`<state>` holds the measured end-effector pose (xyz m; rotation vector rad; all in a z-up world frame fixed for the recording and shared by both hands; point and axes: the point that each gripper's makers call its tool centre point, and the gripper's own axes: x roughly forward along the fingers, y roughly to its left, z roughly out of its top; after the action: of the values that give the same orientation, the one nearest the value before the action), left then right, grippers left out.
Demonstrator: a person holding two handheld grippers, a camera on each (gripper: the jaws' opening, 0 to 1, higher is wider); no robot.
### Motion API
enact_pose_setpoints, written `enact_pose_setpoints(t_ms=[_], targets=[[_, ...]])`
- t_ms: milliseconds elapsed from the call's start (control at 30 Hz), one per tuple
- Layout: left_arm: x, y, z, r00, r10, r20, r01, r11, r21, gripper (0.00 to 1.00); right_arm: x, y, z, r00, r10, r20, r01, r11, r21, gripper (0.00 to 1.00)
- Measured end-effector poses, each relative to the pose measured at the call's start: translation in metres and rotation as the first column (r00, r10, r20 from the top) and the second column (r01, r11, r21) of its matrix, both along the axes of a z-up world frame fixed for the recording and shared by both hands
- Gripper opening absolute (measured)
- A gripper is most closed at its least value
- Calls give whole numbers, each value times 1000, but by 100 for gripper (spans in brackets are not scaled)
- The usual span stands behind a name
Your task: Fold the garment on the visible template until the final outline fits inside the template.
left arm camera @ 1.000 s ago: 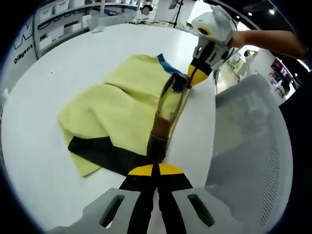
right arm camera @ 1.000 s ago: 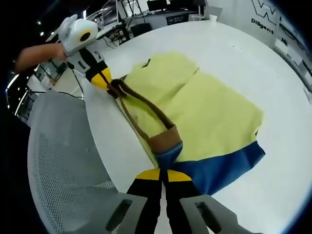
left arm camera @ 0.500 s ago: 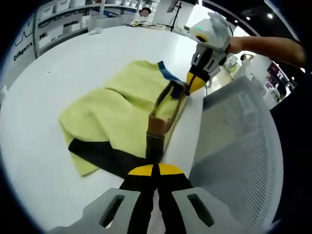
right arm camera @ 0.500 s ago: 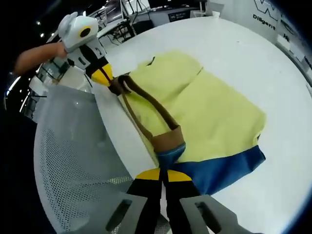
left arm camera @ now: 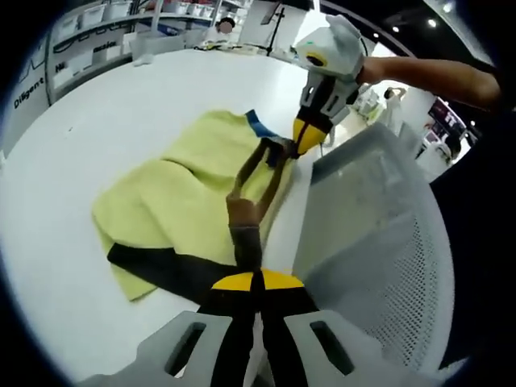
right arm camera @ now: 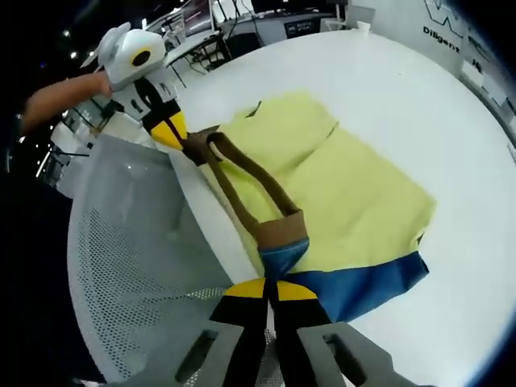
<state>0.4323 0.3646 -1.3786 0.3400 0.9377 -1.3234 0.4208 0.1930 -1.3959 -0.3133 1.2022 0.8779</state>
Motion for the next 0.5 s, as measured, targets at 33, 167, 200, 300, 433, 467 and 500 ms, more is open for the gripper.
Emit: enact_pose_setpoints(t_ms=[33,167,200,300,433,467,500], targets=[[-1,0,2,1000,-3,1,3,1000,-5,0,-1,0,1,1000,-7,-5,7,1000,3,0],[-7,0,7,1000,-24,1,24,999,-25,0,-4,4,7,999,-48,-18,49,998,31,0],[-7,0,7,1000,-29,0,29,999,-26,0,-5,4,7,998,-52,-19,52,998,30,0],[-6,3,8,999,-36,-6,36,999,-34,0,-10,6,9,998,-56,-34,57,998,29,0],[-7,3,16,999,-46,-7,46,997,-63,0,-9,8,16,998,-50,-25,51,998,35,0],[-6,3,17,999,-49,-2,49,997,-68,0,-7,8,18,999,-46,-23,47,998,35,0],[-4,4,19,999,-45,1,45,996,-72,0,-6,9,20,999,-45,-20,46,998,38,0]])
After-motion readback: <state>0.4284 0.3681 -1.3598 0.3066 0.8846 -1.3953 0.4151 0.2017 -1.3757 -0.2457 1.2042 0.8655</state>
